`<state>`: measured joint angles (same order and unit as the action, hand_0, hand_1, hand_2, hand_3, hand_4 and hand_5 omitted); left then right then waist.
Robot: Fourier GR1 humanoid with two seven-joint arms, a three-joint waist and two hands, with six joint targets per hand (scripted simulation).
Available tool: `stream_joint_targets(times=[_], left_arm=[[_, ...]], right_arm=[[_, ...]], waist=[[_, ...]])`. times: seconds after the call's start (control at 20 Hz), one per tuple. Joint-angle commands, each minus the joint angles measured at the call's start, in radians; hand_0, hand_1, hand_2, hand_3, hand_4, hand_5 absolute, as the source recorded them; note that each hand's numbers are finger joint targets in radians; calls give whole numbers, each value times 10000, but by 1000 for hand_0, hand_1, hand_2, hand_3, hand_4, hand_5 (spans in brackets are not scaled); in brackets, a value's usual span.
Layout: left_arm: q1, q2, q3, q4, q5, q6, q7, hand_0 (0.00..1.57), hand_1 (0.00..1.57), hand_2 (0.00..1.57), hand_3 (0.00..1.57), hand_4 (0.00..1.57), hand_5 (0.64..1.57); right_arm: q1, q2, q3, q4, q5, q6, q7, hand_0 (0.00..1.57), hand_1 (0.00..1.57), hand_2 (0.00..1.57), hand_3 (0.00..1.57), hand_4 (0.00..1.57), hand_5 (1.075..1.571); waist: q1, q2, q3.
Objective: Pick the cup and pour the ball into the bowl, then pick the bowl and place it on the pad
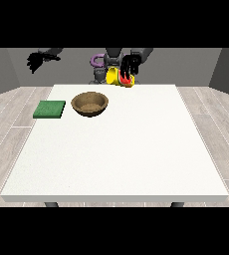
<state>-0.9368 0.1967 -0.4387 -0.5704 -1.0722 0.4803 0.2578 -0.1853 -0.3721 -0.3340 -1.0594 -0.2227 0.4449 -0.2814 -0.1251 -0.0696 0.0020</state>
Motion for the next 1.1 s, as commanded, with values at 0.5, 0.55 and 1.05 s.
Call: stream_joint_targets(times=[0.5,0.55,1.05], left_arm=[[-1414,-1434,-4005,1021,-4836,-3081,1488,1498,1498,1571,1571,1491,1236],[-1574,-1223,-4004,1031,-4778,-3466,914,1479,1479,1571,1571,1474,1234],[-1014,-1069,-3160,378,-5020,-3277,608,1449,1449,1571,1571,1535,1136]], right_arm=[[-539,-516,-320,946,-167,482,-290,0,0,0,0,0,1571],[-116,75,-45,821,91,145,-530,0,0,0,0,0,1571],[-468,608,344,336,52,-550,863,0,0,0,0,0,1567]], waist=[[134,185,0],[51,-236,-3],[334,-251,-28]])
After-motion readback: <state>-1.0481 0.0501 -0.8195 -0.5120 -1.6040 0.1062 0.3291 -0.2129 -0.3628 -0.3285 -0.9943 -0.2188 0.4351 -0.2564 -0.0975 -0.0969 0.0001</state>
